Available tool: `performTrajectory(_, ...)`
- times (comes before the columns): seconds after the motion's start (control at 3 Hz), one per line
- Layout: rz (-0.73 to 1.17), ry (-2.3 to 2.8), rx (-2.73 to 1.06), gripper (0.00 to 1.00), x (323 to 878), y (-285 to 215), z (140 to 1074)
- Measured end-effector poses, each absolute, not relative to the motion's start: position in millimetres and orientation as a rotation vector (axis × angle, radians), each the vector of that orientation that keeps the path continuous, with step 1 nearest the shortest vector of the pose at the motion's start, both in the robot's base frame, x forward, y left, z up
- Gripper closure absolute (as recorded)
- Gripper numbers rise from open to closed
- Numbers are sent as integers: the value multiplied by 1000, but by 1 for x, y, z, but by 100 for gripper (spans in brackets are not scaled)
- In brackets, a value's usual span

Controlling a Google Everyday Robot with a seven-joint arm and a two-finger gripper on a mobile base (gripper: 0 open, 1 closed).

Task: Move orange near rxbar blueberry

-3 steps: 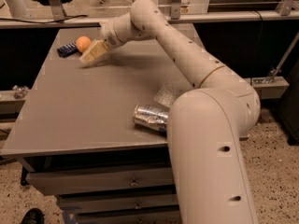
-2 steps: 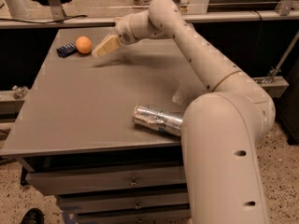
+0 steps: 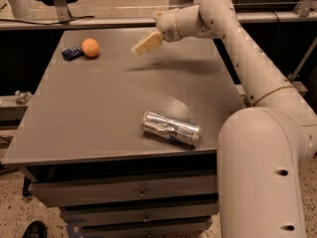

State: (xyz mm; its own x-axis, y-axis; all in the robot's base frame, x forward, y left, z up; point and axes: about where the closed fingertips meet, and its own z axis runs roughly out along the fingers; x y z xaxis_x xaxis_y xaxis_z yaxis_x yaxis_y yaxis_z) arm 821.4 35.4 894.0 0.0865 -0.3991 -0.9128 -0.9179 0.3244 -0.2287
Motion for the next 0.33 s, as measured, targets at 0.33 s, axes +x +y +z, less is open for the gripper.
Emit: performTrajectory(0.33,601,1506,-1259,0,821,36,894)
